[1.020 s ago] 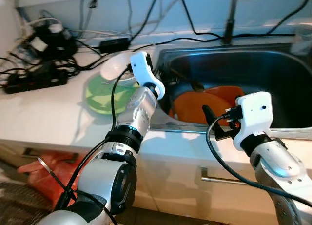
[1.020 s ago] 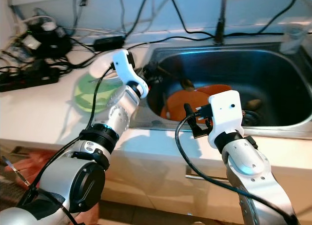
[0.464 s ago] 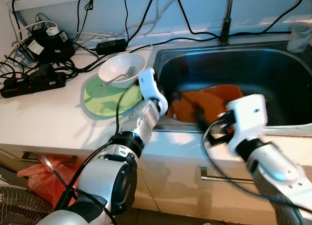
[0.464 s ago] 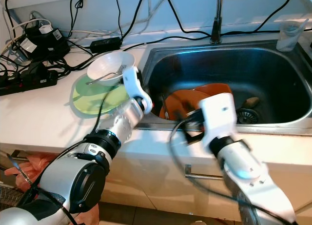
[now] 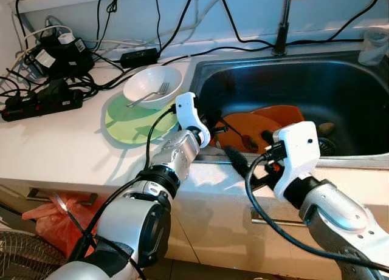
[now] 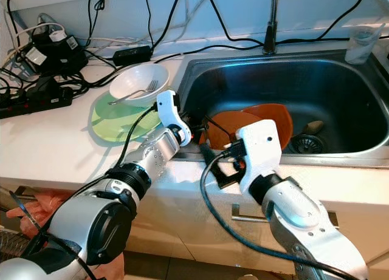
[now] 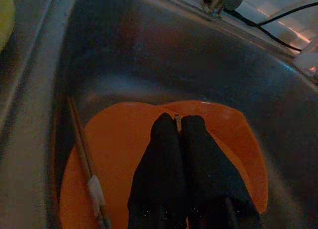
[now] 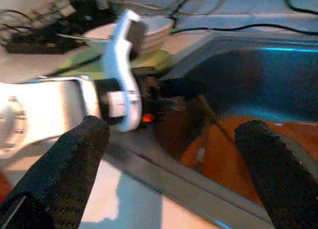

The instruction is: Kitchen organization

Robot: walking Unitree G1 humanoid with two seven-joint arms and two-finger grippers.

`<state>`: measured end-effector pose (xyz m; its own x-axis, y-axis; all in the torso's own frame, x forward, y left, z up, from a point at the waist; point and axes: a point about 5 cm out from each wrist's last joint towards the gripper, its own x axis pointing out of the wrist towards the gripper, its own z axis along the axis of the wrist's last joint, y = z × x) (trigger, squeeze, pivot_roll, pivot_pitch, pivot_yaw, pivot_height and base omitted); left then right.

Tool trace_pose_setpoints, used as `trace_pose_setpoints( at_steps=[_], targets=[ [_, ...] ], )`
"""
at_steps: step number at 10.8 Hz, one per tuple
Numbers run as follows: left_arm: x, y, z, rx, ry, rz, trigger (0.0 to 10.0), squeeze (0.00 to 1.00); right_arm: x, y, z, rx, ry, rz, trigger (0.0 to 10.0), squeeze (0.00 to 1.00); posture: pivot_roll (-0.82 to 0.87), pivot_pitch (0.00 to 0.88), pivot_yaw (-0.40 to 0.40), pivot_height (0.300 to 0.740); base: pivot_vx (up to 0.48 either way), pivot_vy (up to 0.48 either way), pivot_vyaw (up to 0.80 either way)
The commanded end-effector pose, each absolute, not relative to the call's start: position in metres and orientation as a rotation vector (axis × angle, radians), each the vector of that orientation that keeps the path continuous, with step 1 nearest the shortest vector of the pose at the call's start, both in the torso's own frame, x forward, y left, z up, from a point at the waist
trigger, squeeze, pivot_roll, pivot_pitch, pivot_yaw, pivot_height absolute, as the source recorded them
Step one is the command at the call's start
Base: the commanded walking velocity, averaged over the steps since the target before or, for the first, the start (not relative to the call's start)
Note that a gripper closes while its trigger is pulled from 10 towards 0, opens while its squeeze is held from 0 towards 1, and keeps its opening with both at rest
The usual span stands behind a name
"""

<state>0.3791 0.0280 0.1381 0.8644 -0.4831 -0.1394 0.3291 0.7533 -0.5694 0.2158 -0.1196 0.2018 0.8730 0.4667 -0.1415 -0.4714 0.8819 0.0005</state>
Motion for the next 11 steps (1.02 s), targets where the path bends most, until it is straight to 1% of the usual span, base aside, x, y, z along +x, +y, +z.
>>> trace_pose_setpoints(
  at_steps=[1, 2, 3, 4, 5, 11],
  targets=[
    [0.354, -0.034, 0.135, -0.638, 0.381, -0.581, 4.3, 0.00, 0.212, -0.113, 0.205, -0.028, 0.136, 0.537, 10.0, 0.00, -0.43, 0.000, 0.193, 0.740, 0.000, 0.000, 0.00],
    [0.351, -0.035, 0.130, -0.660, 0.414, -0.567, 5.0, 0.00, 0.210, -0.110, 0.204, -0.029, 0.140, 0.564, 10.0, 0.00, -0.43, 0.000, 0.192, 0.740, 0.000, 0.000, 0.00],
    [0.350, -0.036, 0.127, -0.677, 0.429, -0.558, 5.6, 0.69, 0.209, -0.108, 0.205, -0.029, 0.141, 0.574, 10.0, 0.00, -0.43, 0.000, 0.193, 0.740, 0.000, 0.000, 0.00],
    [0.349, -0.036, 0.126, -0.692, 0.441, -0.553, 7.5, 1.00, 0.208, -0.107, 0.205, -0.023, 0.144, 0.582, 10.0, 0.00, -0.43, 0.000, 0.192, 0.740, 0.000, 0.000, 0.00],
    [0.349, -0.036, 0.126, -0.701, 0.442, -0.555, 10.0, 1.00, 0.208, -0.107, 0.205, -0.021, 0.147, 0.590, 10.0, 0.00, -0.43, 0.000, 0.192, 0.740, 0.000, 0.000, 0.00],
    [0.358, -0.026, 0.132, -0.738, 0.416, -0.519, 10.0, 1.00, 0.211, -0.103, 0.203, -0.035, 0.155, 0.639, 10.0, 0.00, -0.38, 0.000, 0.168, 0.740, 0.000, 0.000, 0.00]
  ],
)
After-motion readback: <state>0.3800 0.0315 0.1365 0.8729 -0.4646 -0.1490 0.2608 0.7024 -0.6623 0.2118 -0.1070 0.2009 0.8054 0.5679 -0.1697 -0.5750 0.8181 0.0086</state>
